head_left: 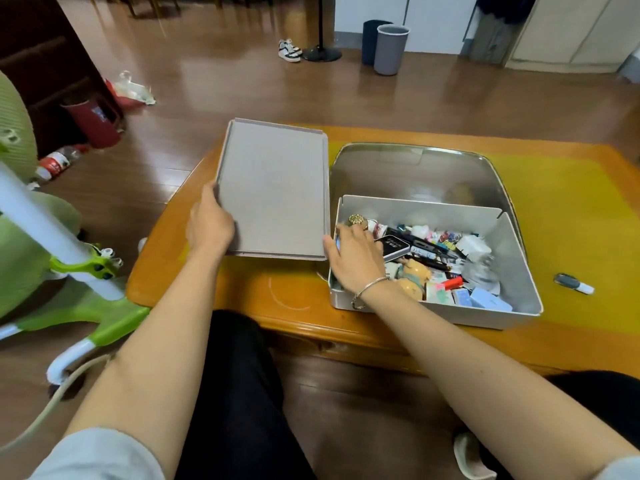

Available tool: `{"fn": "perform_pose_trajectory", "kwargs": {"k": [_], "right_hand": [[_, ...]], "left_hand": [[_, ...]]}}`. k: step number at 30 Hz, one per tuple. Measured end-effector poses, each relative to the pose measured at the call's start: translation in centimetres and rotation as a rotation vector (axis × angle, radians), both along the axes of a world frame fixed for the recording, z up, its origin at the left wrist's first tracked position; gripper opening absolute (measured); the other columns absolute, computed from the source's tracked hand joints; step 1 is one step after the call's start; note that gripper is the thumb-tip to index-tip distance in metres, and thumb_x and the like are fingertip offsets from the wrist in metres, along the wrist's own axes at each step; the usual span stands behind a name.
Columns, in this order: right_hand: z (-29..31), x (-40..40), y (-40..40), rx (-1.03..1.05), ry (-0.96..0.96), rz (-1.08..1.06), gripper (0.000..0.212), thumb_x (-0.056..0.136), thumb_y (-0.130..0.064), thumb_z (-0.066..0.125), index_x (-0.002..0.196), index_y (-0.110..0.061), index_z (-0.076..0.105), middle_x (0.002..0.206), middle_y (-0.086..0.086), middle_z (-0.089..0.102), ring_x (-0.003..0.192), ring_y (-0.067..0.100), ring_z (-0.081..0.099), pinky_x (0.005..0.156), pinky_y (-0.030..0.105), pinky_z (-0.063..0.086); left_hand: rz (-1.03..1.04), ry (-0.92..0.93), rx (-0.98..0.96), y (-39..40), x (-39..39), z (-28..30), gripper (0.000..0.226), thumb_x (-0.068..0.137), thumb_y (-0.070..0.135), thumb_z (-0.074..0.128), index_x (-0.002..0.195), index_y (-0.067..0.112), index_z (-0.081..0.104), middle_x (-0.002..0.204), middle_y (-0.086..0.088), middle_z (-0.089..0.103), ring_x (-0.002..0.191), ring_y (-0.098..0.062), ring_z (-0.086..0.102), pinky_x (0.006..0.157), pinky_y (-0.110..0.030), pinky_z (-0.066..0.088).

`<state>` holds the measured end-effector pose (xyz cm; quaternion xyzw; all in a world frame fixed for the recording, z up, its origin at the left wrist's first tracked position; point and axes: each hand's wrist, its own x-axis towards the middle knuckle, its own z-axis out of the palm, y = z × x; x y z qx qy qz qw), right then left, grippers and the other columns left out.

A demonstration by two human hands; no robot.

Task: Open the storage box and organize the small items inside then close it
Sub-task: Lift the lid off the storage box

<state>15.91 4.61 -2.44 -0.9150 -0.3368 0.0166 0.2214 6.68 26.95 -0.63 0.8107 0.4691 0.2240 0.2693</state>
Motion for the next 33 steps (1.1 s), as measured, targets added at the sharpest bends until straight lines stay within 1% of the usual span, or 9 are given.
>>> {"fn": "perform_pose_trajectory", "kwargs": {"k": [7,12,17,20,22,25,28,30,33], "right_hand": [[-2.5,-0.2,-0.5,-0.163,0.027,-0.046,0.061,0.095,-0.056,0.023,0.146,-0.023,0.025,0.152,0.005,0.027,0.141,0.028,0.020,0.113,0.055,0.014],[-3.0,0.1,-0.6,-0.255,0.065,-0.099,0.074,0.089,-0.069,0.015,0.149,-0.027,0.018,0.158,0.005,0.013,0.145,0.029,0.006,0.112,0.059,-0.001],[-3.5,0.1,-0.8,-0.249,0.164,-0.111,0.076,0.086,-0.073,0.014,0.149,-0.029,0.016,0.158,0.005,0.010,0.145,0.030,0.005,0.111,0.061,0.004],[-3.4,0.2,-0.8,-0.262,0.205,-0.112,0.077,0.086,-0.073,0.014,0.149,-0.030,0.013,0.158,0.005,0.008,0.145,0.030,0.002,0.110,0.064,0.005],[-3.3,0.1,-0.7,-0.263,0.212,-0.109,0.077,0.086,-0.073,0.015,0.149,-0.029,0.012,0.158,0.005,0.010,0.146,0.029,0.002,0.109,0.064,0.004],[-3.3,0.1,-0.7,-0.253,0.214,-0.108,0.077,0.086,-0.072,0.015,0.149,-0.029,0.012,0.158,0.006,0.011,0.146,0.029,0.002,0.110,0.063,0.004],[-3.3,0.1,-0.8,-0.244,0.214,-0.112,0.077,0.086,-0.073,0.013,0.149,-0.029,0.012,0.158,0.006,0.011,0.146,0.028,0.002,0.111,0.062,0.004],[-3.3,0.1,-0.8,-0.222,0.225,-0.106,0.076,0.087,-0.072,0.012,0.149,-0.029,0.013,0.158,0.006,0.012,0.146,0.028,0.002,0.111,0.061,0.005],[-3.3,0.3,-1.0,-0.192,0.229,-0.080,0.069,0.091,-0.066,0.011,0.148,-0.029,0.017,0.158,0.006,0.013,0.145,0.028,0.004,0.112,0.060,0.004]], "left_hand": [[0.076,0.063,-0.025,4.1,-2.6,-2.5,0.056,0.090,0.002,0.037,0.138,0.030,0.038,0.135,-0.015,0.052,0.123,-0.039,0.047,0.097,-0.048,0.040],[0.039,0.166,-0.014,4.3,-2.3,-5.1,0.057,0.090,0.001,0.036,0.138,0.032,0.039,0.134,-0.012,0.055,0.122,-0.039,0.049,0.094,-0.049,0.041],[-0.026,0.241,-0.075,4.1,-1.6,-7.5,0.064,0.085,0.000,0.037,0.137,0.037,0.036,0.128,-0.014,0.057,0.111,-0.040,0.054,0.084,-0.049,0.048],[-0.056,0.228,-0.106,4.2,-1.3,-8.6,0.069,0.083,-0.004,0.036,0.140,0.036,0.037,0.130,-0.013,0.055,0.114,-0.039,0.051,0.077,-0.043,0.043],[-0.067,0.218,-0.124,4.5,-1.1,-9.4,0.071,0.084,-0.005,0.035,0.143,0.034,0.036,0.135,-0.014,0.052,0.118,-0.039,0.049,0.086,-0.048,0.045],[-0.032,0.293,-0.080,4.9,-0.7,-10.0,0.068,0.089,-0.003,0.033,0.146,0.034,0.035,0.141,-0.017,0.037,0.128,-0.037,0.035,0.105,-0.050,0.034],[-0.006,0.436,-0.005,4.6,0.0,-9.6,0.055,0.095,0.008,0.035,0.143,0.035,0.039,0.134,-0.014,0.032,0.122,-0.036,0.029,0.103,-0.046,0.026],[0.004,0.516,0.047,3.5,0.7,-8.9,0.044,0.099,0.020,0.038,0.142,0.028,0.039,0.139,-0.015,0.030,0.126,-0.036,0.027,0.103,-0.047,0.023],[-0.071,0.574,0.094,-0.2,2.5,-8.0,0.050,0.100,0.035,0.038,0.147,0.019,0.028,0.153,-0.016,0.020,0.138,-0.035,0.019,0.108,-0.049,0.018]]}}
